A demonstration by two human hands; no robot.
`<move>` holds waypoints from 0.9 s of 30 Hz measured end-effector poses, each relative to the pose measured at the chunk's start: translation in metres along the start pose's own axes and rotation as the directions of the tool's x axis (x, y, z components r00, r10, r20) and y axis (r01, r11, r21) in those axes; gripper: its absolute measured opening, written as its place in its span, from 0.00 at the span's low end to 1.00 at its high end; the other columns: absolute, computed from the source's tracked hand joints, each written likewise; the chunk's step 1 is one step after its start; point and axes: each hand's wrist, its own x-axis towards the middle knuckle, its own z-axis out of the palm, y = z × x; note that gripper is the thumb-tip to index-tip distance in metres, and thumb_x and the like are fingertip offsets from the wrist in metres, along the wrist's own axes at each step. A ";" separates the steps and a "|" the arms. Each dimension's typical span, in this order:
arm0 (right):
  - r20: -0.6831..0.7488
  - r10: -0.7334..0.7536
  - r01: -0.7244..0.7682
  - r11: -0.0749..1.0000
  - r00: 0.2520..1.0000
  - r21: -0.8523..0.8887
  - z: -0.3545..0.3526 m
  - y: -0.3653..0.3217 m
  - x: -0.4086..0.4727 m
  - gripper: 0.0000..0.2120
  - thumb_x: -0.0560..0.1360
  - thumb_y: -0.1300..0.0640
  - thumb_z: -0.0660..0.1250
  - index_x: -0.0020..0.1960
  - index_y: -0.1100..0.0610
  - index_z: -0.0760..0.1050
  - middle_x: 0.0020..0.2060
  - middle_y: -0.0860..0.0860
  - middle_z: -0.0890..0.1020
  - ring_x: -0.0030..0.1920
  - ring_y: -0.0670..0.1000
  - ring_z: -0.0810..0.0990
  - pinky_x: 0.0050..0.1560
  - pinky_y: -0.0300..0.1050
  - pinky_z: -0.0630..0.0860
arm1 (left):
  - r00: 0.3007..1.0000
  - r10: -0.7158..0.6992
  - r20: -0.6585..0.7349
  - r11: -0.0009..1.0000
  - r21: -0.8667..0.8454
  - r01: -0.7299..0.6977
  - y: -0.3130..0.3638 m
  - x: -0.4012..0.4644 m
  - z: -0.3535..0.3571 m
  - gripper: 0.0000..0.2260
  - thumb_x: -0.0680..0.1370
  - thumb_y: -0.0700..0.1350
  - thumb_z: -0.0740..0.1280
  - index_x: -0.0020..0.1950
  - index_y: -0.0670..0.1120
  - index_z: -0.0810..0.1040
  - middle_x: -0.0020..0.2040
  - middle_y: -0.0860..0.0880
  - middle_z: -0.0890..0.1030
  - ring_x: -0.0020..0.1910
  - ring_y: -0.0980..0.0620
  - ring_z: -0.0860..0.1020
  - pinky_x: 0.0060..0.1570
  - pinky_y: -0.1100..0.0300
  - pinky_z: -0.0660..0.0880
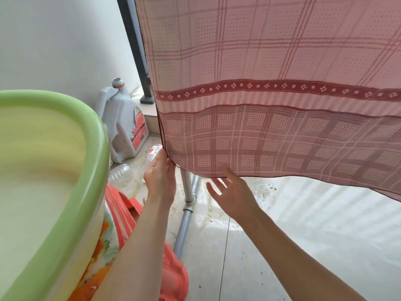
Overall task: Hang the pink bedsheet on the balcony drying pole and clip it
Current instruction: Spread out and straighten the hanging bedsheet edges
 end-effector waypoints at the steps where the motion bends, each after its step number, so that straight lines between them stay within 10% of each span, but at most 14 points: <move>1: -0.013 0.011 -0.011 1.000 1.000 -0.018 0.007 0.002 0.002 0.04 0.72 0.58 0.69 0.41 0.52 0.82 0.42 0.48 0.84 0.49 0.49 0.81 0.48 0.48 0.77 | 1.000 -0.009 -0.002 1.000 0.007 0.009 -0.001 0.000 -0.001 0.08 0.79 0.36 0.59 0.55 0.37 0.76 0.46 0.47 0.82 0.45 0.54 0.80 0.52 0.64 0.77; 11: -0.004 -0.027 0.026 0.989 1.000 -0.147 0.040 0.014 0.024 0.04 0.73 0.67 0.67 0.40 0.63 0.77 0.29 0.53 0.83 0.38 0.50 0.83 0.42 0.41 0.81 | 0.964 0.004 -0.265 1.000 0.018 0.001 -0.005 0.004 -0.005 0.11 0.79 0.32 0.58 0.60 0.31 0.72 0.43 0.47 0.78 0.42 0.54 0.77 0.50 0.62 0.78; 17: -0.012 -0.090 0.085 0.975 0.996 -0.205 0.044 0.022 0.027 0.03 0.73 0.68 0.67 0.43 0.63 0.78 0.32 0.55 0.84 0.36 0.51 0.84 0.42 0.42 0.82 | 0.969 -0.026 -0.247 0.995 0.083 0.048 -0.009 0.000 -0.012 0.10 0.77 0.31 0.59 0.42 0.41 0.77 0.29 0.54 0.80 0.32 0.57 0.78 0.34 0.67 0.77; 27: -0.118 -0.115 0.098 0.985 0.986 -0.141 0.051 0.026 0.036 0.11 0.71 0.68 0.69 0.53 0.66 0.76 0.43 0.58 0.81 0.44 0.55 0.82 0.38 0.40 0.82 | 0.988 -0.059 -0.144 0.982 0.169 0.083 -0.001 -0.019 -0.015 0.06 0.78 0.38 0.62 0.47 0.45 0.78 0.40 0.52 0.80 0.43 0.57 0.77 0.49 0.60 0.74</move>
